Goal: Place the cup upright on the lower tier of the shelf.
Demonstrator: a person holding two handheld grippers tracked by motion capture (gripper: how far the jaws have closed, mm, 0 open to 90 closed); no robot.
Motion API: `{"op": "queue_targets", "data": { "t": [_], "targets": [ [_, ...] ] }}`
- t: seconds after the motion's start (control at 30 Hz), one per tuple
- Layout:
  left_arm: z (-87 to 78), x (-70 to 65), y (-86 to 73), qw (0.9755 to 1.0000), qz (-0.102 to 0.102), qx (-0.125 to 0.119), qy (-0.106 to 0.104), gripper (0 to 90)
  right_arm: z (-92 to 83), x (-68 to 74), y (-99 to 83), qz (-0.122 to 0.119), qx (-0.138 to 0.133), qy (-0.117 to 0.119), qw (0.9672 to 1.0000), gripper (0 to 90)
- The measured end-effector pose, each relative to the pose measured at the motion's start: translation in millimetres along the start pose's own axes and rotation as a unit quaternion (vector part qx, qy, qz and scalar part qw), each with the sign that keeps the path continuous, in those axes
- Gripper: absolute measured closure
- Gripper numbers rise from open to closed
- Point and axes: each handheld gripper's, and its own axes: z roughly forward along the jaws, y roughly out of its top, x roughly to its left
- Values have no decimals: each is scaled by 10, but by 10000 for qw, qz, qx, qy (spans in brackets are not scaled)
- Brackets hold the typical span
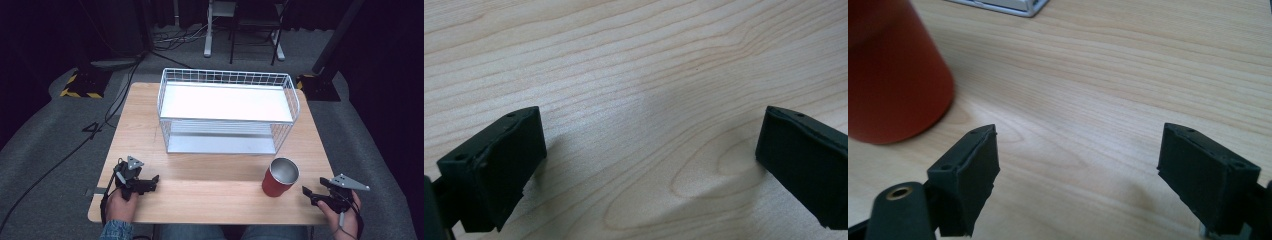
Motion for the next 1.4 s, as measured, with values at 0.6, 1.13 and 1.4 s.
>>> {"op": "queue_targets", "data": {
  "t": [0.6, 1.13, 1.4],
  "targets": [
    [1, 2, 2, 10000, -1, 0, 23, 0, -413, 329, -60, -183, -857, 233, 9959, 181],
    [1, 2, 2, 10000, -5, 2, 18, 0, -388, 564, -47, -144, -1329, 787, 9879, 159],
    [1, 4, 3, 10000, 8, -2, 33, 0, -241, 717, -5, -140, -1397, 960, 9854, 159]
  ]
}}
